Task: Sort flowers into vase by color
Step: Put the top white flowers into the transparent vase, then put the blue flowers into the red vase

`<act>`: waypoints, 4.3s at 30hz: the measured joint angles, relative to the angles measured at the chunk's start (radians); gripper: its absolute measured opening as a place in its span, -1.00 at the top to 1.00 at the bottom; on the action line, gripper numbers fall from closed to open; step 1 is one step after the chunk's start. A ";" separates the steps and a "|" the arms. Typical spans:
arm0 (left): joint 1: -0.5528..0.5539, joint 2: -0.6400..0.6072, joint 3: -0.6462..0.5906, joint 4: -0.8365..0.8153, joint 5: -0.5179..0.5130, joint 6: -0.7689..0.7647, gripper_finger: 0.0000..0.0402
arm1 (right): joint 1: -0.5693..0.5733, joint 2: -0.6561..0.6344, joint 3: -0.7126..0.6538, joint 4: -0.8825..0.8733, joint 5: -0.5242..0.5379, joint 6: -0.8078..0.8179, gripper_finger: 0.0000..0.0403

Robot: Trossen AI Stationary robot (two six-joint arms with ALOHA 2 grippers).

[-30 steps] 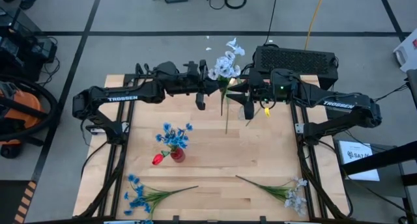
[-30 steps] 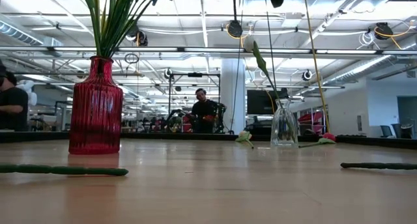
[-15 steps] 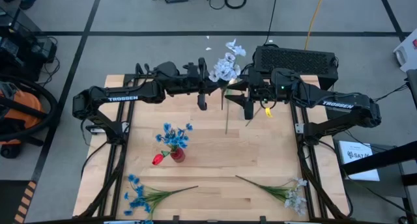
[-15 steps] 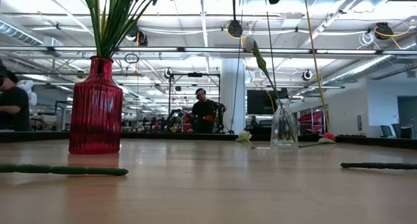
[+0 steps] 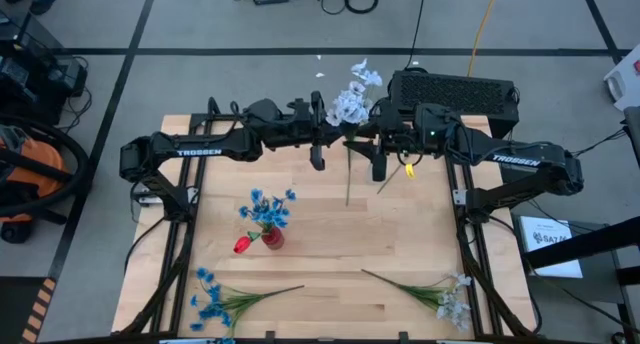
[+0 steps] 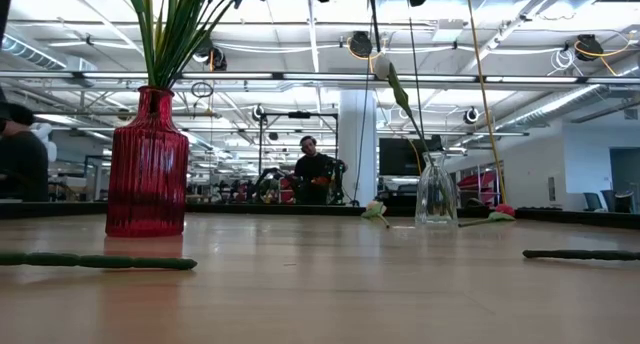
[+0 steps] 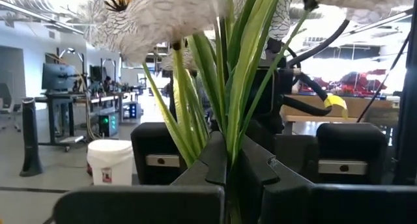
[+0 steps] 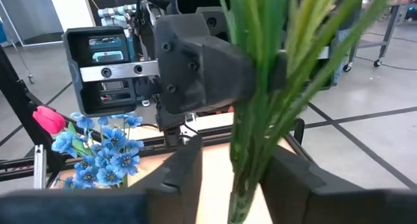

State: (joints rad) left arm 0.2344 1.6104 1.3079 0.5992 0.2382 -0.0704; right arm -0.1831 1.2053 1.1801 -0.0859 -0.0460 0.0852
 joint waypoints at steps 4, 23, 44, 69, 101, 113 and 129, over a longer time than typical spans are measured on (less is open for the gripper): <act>0.000 0.000 0.000 0.002 0.001 -0.001 0.95 | -0.001 0.000 0.000 -0.001 0.003 -0.025 0.64; 0.008 -0.007 0.000 -0.085 -0.009 -0.074 0.42 | -0.001 -0.007 0.000 -0.069 0.131 -0.038 0.98; 0.186 -0.244 -0.143 -0.480 -0.010 -0.033 0.40 | 0.000 -0.379 -0.335 -0.072 0.410 0.033 0.98; 0.263 -0.469 -0.538 -0.275 -0.037 -0.239 0.40 | -0.113 -0.351 -0.815 0.465 0.347 -0.021 0.98; 0.261 -0.468 -0.538 -0.297 -0.031 -0.317 0.40 | -0.139 -0.266 -0.496 -0.290 0.303 0.030 -0.11; 0.155 -0.622 -0.538 -0.665 -0.241 -0.318 0.40 | -0.138 -0.456 -0.344 -0.775 0.171 0.233 -0.04; 0.005 -0.722 -0.537 -1.209 -0.548 -0.563 0.40 | 0.091 -0.404 -0.344 -0.828 0.052 0.361 0.92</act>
State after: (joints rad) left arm 0.2394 0.8883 0.7704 -0.6094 -0.3096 -0.6329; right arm -0.0919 0.8015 0.8356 -0.9141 0.0056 0.4462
